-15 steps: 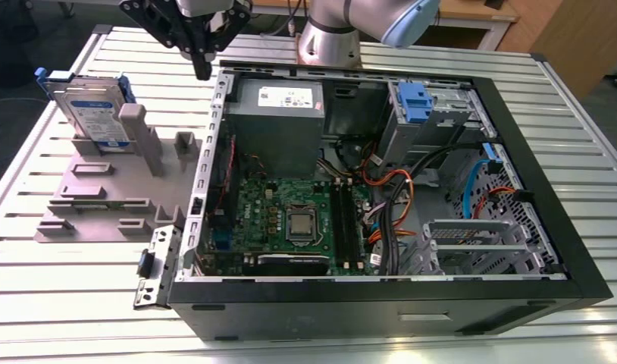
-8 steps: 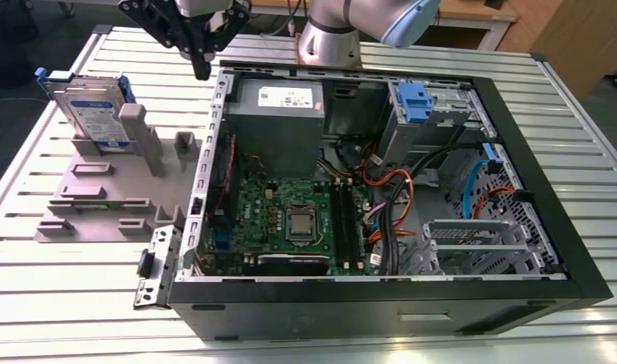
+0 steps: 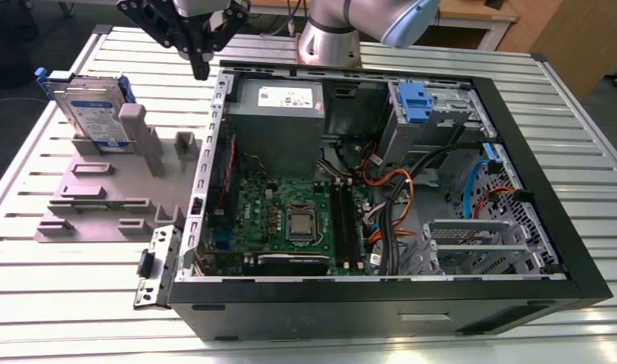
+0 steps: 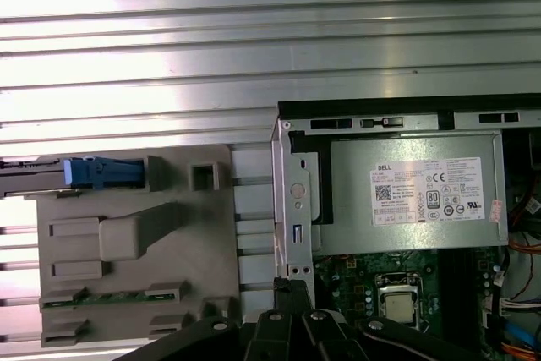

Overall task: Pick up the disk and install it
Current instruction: 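Reach for the disk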

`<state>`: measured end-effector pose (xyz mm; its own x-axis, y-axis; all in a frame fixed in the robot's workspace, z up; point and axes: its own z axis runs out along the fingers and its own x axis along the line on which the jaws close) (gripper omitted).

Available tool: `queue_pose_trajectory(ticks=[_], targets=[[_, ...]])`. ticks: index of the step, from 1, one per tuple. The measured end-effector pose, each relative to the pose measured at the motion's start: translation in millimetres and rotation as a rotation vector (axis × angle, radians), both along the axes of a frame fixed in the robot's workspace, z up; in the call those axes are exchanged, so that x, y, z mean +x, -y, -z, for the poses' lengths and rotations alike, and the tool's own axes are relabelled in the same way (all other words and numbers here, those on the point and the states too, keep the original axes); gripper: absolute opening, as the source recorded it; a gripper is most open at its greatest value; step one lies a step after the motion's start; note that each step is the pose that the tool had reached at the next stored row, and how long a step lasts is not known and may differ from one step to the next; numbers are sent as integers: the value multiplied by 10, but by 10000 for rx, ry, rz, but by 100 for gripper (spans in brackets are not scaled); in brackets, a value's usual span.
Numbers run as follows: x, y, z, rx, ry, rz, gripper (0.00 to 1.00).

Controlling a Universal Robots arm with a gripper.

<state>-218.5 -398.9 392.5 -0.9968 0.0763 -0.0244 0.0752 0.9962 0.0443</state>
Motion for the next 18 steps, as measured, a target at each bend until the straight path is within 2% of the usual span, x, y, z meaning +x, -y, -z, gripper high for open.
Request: queue_pose_trajectory(ticks=[18], targets=[[-32,0,0,0,0,-1,11]])
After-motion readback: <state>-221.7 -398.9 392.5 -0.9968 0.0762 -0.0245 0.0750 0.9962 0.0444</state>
